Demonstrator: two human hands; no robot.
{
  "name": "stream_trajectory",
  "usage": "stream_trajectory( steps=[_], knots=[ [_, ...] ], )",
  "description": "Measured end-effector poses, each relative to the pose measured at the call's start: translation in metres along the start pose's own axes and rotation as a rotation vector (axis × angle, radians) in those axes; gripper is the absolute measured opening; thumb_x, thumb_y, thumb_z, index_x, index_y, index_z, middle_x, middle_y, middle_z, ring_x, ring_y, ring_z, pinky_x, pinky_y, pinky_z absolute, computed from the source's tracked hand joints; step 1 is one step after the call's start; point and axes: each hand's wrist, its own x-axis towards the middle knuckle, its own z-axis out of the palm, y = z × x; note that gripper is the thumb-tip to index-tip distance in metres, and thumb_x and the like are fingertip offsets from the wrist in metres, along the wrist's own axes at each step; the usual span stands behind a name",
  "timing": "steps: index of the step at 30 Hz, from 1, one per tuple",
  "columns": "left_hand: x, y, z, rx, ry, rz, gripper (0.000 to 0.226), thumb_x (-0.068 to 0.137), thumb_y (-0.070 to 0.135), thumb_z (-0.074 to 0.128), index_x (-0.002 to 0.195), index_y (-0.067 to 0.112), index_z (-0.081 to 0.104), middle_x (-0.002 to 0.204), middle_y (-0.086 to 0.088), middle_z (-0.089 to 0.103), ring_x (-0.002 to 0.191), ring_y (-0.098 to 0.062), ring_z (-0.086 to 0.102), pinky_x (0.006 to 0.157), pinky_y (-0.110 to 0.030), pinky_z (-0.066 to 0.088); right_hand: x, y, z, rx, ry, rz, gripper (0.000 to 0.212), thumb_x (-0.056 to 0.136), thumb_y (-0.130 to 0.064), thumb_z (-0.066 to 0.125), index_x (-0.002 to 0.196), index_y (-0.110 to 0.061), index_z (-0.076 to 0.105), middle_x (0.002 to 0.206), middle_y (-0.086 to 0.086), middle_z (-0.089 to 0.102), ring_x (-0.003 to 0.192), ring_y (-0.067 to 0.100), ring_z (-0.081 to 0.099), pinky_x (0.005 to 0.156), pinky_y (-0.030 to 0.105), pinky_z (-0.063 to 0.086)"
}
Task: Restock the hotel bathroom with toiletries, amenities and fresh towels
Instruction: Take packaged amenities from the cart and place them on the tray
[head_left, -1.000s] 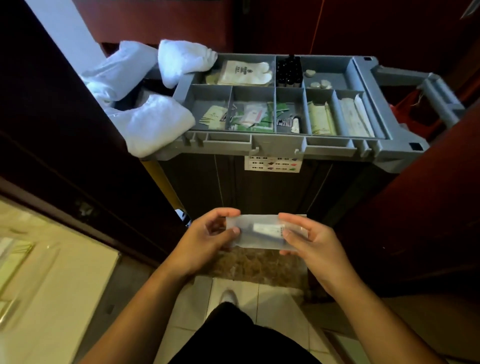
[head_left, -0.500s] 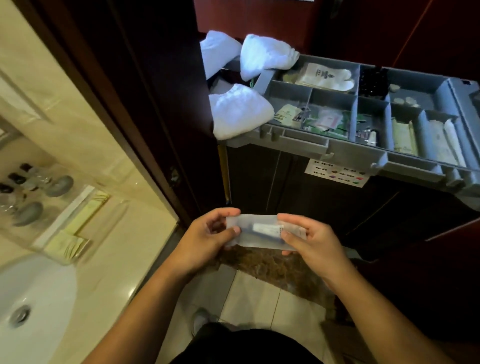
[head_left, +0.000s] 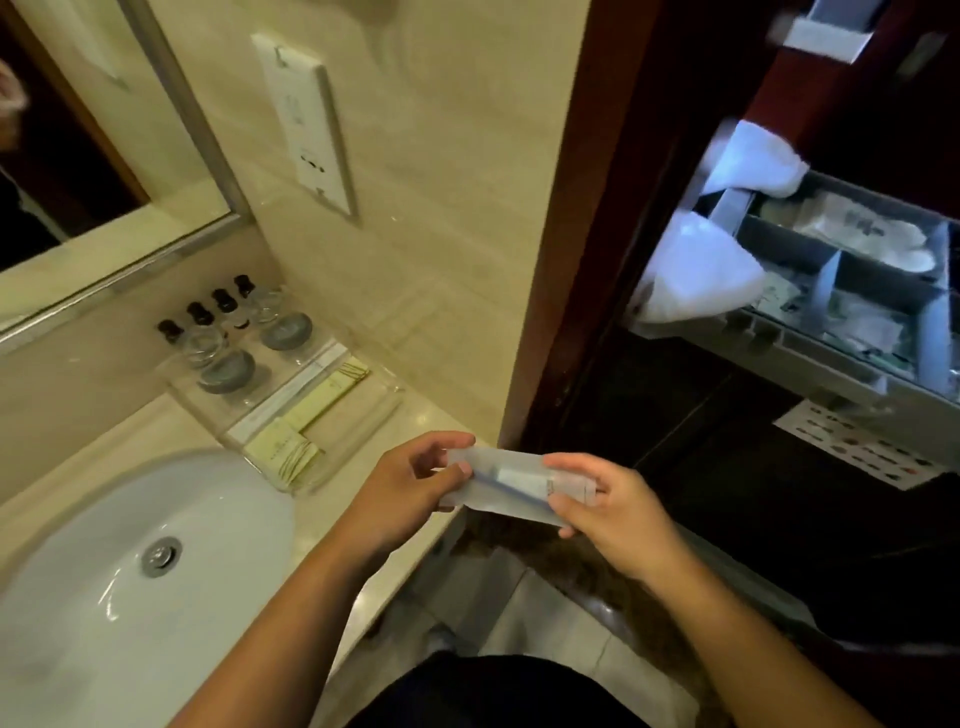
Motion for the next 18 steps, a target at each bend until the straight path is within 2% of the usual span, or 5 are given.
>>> stream_trajectory(
  steps=[7,10,12,15,18],
  knots=[
    [0.001,-0.016,-0.087,-0.035,0.117,-0.028,0.021,0.098,0.025,0.070,0.115,0.036,0.075,0.108,-0.002,0.072,0.095,-0.018,0.071,0.078,-0.029,0.063,0.046,-0.037,0.074,-0.019,-0.106,-0.058,0.035,0.094,-0.009,0.072,0.108,-0.041,0.072,0.115,-0.007,0.069,0.082,0.010,0.068,0.059,0.017,0.053],
    [-0.003,-0.024,-0.111,-0.073,0.173,-0.029,0.022,0.097,0.022,0.071,0.115,0.035,0.074,0.104,-0.007,0.071,0.083,-0.009,0.069,0.076,-0.027,0.060,0.061,-0.046,0.095,-0.042,-0.137,-0.074,0.039,0.094,-0.003,0.069,0.111,-0.038,0.074,0.109,-0.004,0.072,0.071,0.001,0.068,0.059,0.016,0.051],
    [-0.006,-0.030,-0.123,-0.091,0.209,-0.038,0.023,0.097,0.021,0.072,0.116,0.034,0.074,0.108,-0.012,0.070,0.080,-0.008,0.067,0.074,-0.026,0.059,0.071,-0.051,0.105,-0.031,-0.149,-0.076,0.041,0.094,0.002,0.066,0.111,-0.035,0.075,0.111,-0.002,0.073,0.076,0.002,0.071,0.061,0.019,0.054],
    [-0.009,-0.041,-0.137,-0.106,0.255,-0.050,0.025,0.096,0.023,0.074,0.116,0.037,0.072,0.112,-0.017,0.069,0.087,-0.021,0.070,0.076,-0.029,0.060,0.086,-0.055,0.119,-0.046,-0.154,-0.104,0.044,0.095,0.005,0.062,0.108,-0.034,0.076,0.112,-0.003,0.073,0.079,0.005,0.072,0.061,0.020,0.055],
    [-0.010,-0.052,-0.148,-0.132,0.292,-0.059,0.028,0.095,0.020,0.074,0.118,0.036,0.072,0.109,-0.021,0.069,0.081,-0.015,0.068,0.071,-0.024,0.058,0.100,-0.058,0.132,-0.093,-0.149,-0.149,0.050,0.093,0.008,0.061,0.099,-0.038,0.079,0.105,-0.009,0.075,0.080,0.007,0.070,0.063,0.022,0.055]
  ],
)
